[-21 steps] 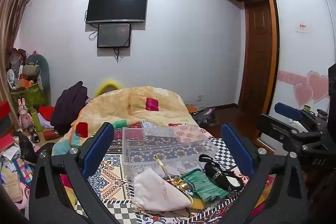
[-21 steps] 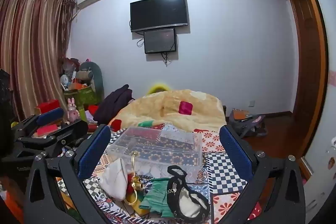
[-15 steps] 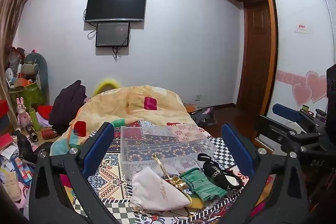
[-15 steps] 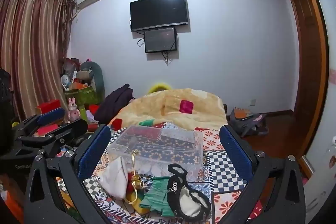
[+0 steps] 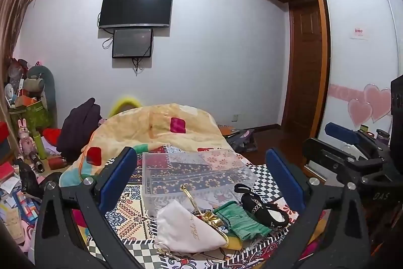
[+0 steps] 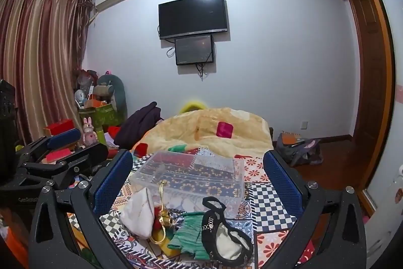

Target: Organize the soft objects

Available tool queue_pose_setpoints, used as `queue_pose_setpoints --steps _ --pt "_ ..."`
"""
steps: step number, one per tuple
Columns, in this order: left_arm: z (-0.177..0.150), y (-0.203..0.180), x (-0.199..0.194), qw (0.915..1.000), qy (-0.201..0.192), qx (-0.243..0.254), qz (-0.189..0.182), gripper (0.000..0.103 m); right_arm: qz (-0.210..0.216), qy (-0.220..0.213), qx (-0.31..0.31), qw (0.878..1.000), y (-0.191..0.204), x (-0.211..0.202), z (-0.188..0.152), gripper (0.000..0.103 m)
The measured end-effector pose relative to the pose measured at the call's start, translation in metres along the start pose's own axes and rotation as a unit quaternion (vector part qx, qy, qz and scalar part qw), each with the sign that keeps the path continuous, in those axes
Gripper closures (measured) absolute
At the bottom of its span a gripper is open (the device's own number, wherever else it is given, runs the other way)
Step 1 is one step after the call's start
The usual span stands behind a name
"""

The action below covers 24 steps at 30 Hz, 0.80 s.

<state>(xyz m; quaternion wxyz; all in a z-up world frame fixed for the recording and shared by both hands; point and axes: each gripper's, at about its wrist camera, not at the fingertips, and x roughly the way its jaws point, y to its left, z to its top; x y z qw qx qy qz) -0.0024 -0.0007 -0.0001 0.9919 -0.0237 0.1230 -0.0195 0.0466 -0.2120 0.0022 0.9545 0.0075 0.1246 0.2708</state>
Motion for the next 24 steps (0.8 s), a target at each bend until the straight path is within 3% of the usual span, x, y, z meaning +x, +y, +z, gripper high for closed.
queue_pose_setpoints --steps 24 --pt "-0.0009 0.0000 -0.0010 1.0000 0.000 0.002 0.001 0.000 0.001 -0.012 0.000 1.000 0.0001 -0.0044 -0.0005 0.000"
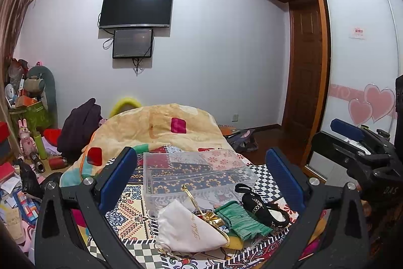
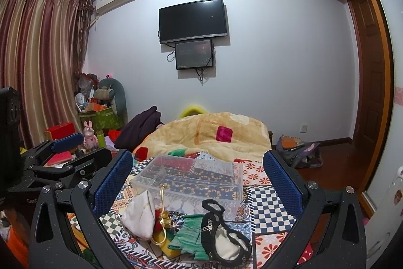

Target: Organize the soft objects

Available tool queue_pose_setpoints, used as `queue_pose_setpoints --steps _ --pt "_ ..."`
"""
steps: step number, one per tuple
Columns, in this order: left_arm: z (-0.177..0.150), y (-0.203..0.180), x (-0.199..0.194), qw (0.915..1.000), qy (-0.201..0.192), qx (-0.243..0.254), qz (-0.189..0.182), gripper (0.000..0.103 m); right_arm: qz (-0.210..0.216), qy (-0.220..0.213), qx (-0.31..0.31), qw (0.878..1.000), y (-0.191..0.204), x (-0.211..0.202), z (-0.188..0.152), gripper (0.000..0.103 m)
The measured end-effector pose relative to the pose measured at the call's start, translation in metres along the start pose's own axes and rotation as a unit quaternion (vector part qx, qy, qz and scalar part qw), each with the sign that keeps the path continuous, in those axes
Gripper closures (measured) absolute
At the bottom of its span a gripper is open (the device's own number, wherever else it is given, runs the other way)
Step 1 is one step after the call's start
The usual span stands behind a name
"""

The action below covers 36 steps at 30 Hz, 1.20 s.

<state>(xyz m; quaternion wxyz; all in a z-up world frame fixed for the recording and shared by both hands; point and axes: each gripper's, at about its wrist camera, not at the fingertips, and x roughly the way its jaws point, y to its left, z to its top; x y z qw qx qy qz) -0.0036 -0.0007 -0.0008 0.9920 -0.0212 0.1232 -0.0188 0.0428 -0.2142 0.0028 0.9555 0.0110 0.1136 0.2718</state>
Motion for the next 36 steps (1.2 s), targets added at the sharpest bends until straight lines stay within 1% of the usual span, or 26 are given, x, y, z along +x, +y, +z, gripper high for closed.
queue_pose_setpoints --steps 36 --pt "-0.0001 0.0021 -0.0017 1.0000 -0.002 -0.002 0.002 0.000 0.000 -0.005 0.002 1.000 -0.0004 -0.0026 0.0022 0.000"
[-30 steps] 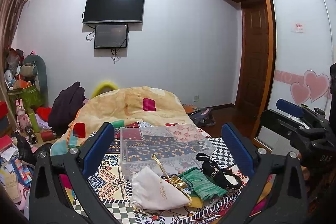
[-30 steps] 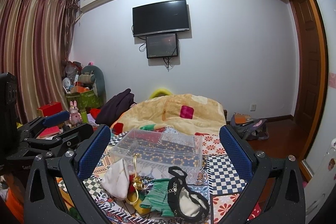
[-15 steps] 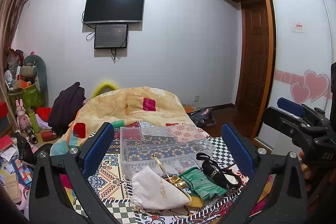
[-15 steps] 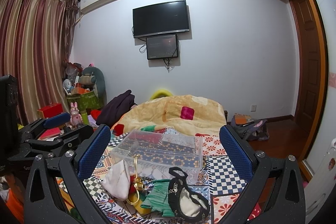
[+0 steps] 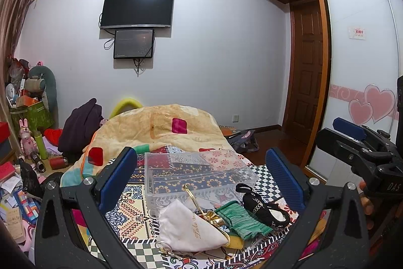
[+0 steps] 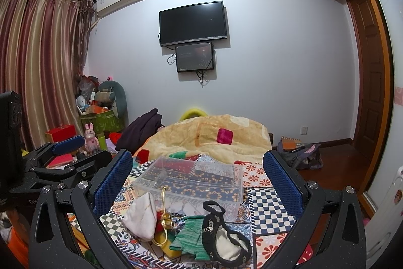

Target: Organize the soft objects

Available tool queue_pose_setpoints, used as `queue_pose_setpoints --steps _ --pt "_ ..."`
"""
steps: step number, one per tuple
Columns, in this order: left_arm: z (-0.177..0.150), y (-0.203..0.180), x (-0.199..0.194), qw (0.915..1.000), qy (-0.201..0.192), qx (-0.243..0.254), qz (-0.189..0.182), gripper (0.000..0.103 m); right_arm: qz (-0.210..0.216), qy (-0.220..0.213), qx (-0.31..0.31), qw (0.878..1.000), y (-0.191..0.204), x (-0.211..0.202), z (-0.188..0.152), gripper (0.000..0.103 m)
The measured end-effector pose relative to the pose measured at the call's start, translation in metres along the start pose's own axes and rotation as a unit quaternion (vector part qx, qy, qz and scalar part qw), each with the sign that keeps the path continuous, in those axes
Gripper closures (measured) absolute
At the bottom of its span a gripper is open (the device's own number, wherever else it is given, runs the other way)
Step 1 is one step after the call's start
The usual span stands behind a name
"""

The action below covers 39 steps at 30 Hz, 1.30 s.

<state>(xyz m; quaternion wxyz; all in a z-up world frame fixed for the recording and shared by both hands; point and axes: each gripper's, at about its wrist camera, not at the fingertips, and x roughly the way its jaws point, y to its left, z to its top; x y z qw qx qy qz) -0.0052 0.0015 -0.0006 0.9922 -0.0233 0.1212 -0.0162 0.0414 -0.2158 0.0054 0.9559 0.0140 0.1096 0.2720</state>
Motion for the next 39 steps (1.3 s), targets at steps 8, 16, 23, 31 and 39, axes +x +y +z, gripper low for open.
queue_pose_setpoints --steps 8,16,23,31,39 --pt "-0.001 0.000 0.003 1.0000 0.004 0.001 0.005 0.000 -0.005 0.000 0.000 1.000 -0.001 0.000 0.001 0.000" --pt "-0.010 0.003 0.029 0.9981 0.061 0.002 -0.002 0.000 -0.003 0.031 0.009 0.999 -0.009 0.011 -0.006 0.000" --pt "-0.045 0.019 0.063 0.9874 0.154 -0.031 -0.023 0.000 -0.007 0.098 0.020 0.995 -0.021 0.034 -0.029 0.000" --pt "-0.077 0.018 0.078 0.9811 0.190 -0.033 -0.018 0.000 -0.021 0.182 0.028 0.983 -0.034 0.051 -0.070 0.000" --pt "-0.098 0.039 0.093 0.9737 0.222 -0.051 0.002 0.016 -0.001 0.234 0.060 0.970 -0.046 0.066 -0.099 0.002"
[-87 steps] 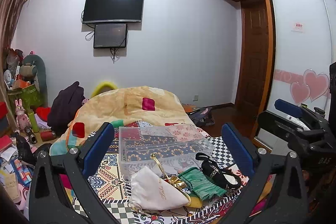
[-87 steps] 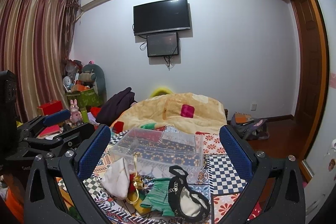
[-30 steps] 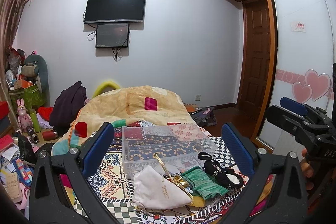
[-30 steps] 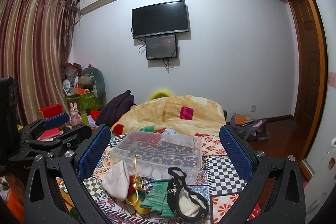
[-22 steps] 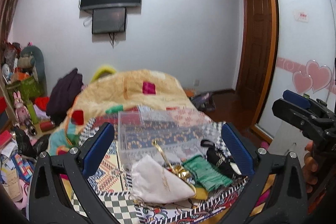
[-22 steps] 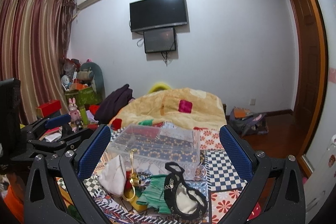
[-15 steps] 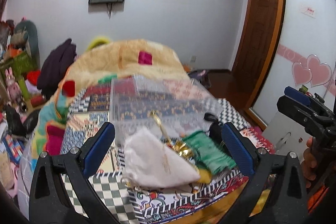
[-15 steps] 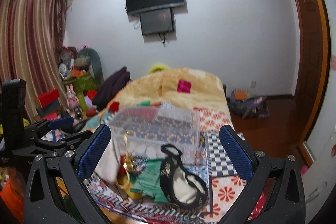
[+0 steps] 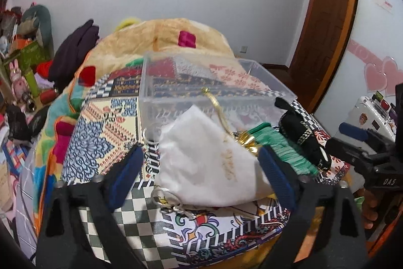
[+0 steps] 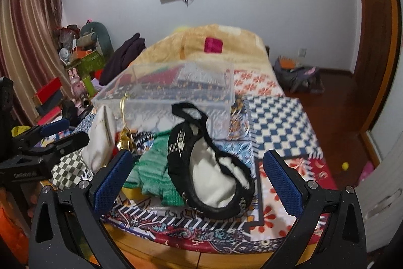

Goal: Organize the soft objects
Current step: 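Grasp the white pouch with the left tool while the right tool grasps the black-and-white strap bag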

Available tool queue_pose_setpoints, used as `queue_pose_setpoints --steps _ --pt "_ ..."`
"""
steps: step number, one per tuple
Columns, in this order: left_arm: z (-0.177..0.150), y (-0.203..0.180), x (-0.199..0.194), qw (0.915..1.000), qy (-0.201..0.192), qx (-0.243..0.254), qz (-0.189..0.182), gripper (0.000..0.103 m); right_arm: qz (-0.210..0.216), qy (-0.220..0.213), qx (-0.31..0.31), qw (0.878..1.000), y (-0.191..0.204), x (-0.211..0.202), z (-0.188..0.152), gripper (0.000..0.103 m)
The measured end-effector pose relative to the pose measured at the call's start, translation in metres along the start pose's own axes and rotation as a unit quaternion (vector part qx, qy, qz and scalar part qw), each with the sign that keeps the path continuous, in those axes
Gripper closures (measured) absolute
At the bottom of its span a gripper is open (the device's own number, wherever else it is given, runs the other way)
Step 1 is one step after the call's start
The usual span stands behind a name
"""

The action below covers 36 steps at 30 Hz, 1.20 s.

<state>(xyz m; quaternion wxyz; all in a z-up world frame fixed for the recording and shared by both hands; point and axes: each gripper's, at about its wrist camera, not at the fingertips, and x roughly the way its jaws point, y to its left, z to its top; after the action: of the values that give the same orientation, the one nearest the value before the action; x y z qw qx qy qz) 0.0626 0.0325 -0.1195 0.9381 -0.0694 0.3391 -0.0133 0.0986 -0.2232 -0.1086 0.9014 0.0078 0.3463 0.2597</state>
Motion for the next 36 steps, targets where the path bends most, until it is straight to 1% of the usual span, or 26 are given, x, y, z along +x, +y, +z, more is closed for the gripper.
queue_pose_setpoints --steps 1,3,4,6,7,8,9,10,11,12,14,15,16,17,18,19,22,31,36 --pt "-0.001 0.002 0.003 1.0000 0.004 -0.005 -0.002 0.018 0.001 0.005 0.001 1.000 0.000 0.005 0.001 0.004" --pt "-0.002 0.007 0.008 0.9998 0.007 -0.015 -0.005 0.021 0.005 0.014 0.006 1.000 0.002 0.011 0.000 0.013" --pt "-0.003 0.006 0.010 0.9998 0.007 -0.017 -0.007 0.024 0.009 0.018 0.010 1.000 0.002 0.013 0.000 0.016" --pt "-0.004 0.007 0.014 0.9998 0.010 -0.017 -0.009 0.030 0.018 0.025 0.016 0.999 0.003 0.018 0.000 0.027" --pt "-0.005 0.008 0.016 0.9997 0.012 -0.017 -0.010 0.035 0.022 0.029 0.018 0.999 0.004 0.021 0.000 0.031" --pt "-0.006 0.011 0.019 0.9996 0.015 -0.020 -0.012 0.040 0.025 0.034 0.019 0.999 0.005 0.024 -0.001 0.039" --pt "-0.006 0.014 0.022 0.9995 0.019 -0.022 -0.015 0.042 0.026 0.037 0.018 0.999 0.006 0.026 -0.001 0.048" --pt "-0.008 0.015 0.024 0.9993 0.022 -0.024 -0.016 0.048 0.028 0.040 0.018 0.999 0.007 0.030 -0.001 0.053" --pt "-0.009 0.017 0.026 0.9992 0.025 -0.027 -0.017 0.053 0.030 0.043 0.018 0.998 0.008 0.031 -0.001 0.061" --pt "-0.010 0.019 0.028 0.9990 0.029 -0.029 -0.019 0.056 0.033 0.046 0.019 0.998 0.009 0.033 -0.001 0.068" --pt "-0.012 0.024 0.032 0.9985 0.034 -0.035 -0.023 0.069 0.036 0.045 0.021 0.998 0.008 0.033 -0.002 0.075" --pt "-0.012 0.026 0.033 0.9984 0.036 -0.036 -0.025 0.073 0.036 0.042 0.020 0.998 0.008 0.032 -0.002 0.078" --pt "-0.013 0.026 0.034 0.9983 0.036 -0.036 -0.028 0.079 0.036 0.038 0.019 0.998 0.008 0.030 -0.002 0.080" --pt "-0.013 0.026 0.033 0.9984 0.035 -0.033 -0.030 0.084 0.036 0.034 0.018 0.999 0.008 0.029 -0.001 0.084" --pt "-0.013 0.025 0.033 0.9986 0.033 -0.029 -0.029 0.087 0.034 0.030 0.017 0.999 0.008 0.027 -0.001 0.086" --pt "-0.013 0.024 0.032 0.9988 0.030 -0.026 -0.028 0.093 0.034 0.027 0.015 0.999 0.008 0.026 0.000 0.086" --pt "-0.012 0.020 0.025 0.9993 0.019 -0.016 -0.026 0.098 0.032 0.019 0.014 0.999 0.008 0.023 0.000 0.088" --pt "0.005 0.016 -0.018 0.9987 -0.040 0.000 -0.031 0.100 0.028 -0.020 0.022 0.999 0.005 0.000 0.011 0.090" --pt "0.024 0.019 -0.041 0.9970 -0.074 0.004 -0.025 0.100 0.025 -0.046 0.023 0.998 0.006 -0.013 0.023 0.090"
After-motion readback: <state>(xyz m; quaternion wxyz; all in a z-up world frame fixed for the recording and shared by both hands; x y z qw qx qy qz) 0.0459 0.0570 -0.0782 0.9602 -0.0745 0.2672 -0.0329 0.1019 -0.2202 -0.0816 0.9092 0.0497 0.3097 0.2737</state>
